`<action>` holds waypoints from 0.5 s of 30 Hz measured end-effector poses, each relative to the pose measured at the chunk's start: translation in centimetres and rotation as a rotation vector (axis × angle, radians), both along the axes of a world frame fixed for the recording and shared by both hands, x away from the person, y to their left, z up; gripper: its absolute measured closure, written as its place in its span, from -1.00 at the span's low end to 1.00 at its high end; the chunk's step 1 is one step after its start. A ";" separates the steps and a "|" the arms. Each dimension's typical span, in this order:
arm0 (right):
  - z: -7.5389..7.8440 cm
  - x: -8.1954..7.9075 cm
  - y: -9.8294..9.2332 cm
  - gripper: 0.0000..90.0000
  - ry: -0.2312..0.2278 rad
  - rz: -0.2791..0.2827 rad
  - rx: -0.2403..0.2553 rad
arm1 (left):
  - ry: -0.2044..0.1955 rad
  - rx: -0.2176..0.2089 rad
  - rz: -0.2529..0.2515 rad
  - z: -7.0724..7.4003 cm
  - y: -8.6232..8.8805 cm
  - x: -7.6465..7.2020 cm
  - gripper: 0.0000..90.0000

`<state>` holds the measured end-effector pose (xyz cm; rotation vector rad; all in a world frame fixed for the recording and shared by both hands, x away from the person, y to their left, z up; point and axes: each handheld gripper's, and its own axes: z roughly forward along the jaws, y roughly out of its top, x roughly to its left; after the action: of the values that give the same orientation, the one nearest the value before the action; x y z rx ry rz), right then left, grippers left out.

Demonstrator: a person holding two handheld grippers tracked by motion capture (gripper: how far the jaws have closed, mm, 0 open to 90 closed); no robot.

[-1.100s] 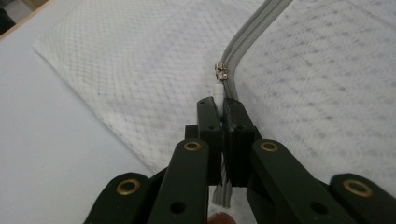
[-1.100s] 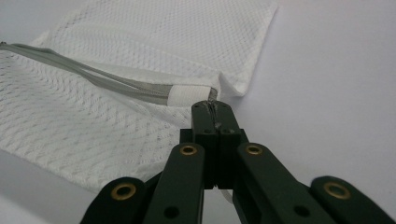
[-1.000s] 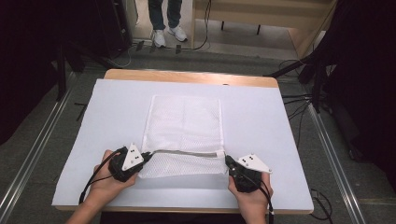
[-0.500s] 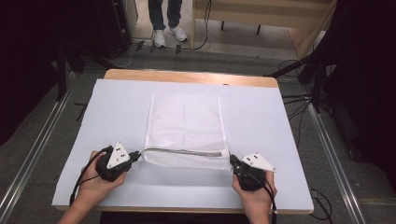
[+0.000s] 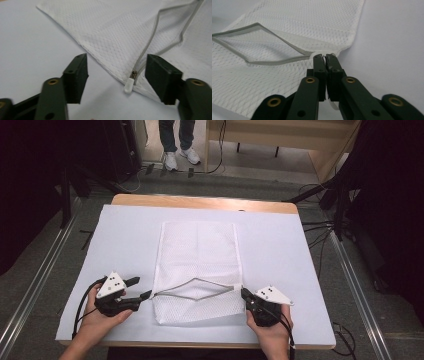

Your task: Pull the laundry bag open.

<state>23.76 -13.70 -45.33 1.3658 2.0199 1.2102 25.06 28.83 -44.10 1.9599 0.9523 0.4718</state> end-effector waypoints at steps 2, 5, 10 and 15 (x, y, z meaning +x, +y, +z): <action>0.0 0.0 -0.2 0.62 0.000 0.010 0.028 | 0.003 -0.050 0.037 0.4 0.6 -0.1 -0.40; 0.0 0.0 -0.5 0.27 -0.001 0.028 0.040 | -0.006 -0.119 0.084 1.0 1.8 -0.5 -0.52; 0.1 0.1 -1.1 0.01 -0.006 0.026 0.052 | -0.025 -0.130 0.093 1.2 2.7 -1.0 -0.74; 0.4 0.3 -3.0 -0.18 -0.042 -0.001 0.078 | -0.044 -0.166 0.115 1.1 4.0 -1.4 -0.79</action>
<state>24.04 -16.69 -44.89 1.3652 1.9619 1.3190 23.66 32.79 -42.95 1.7461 1.0462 0.4834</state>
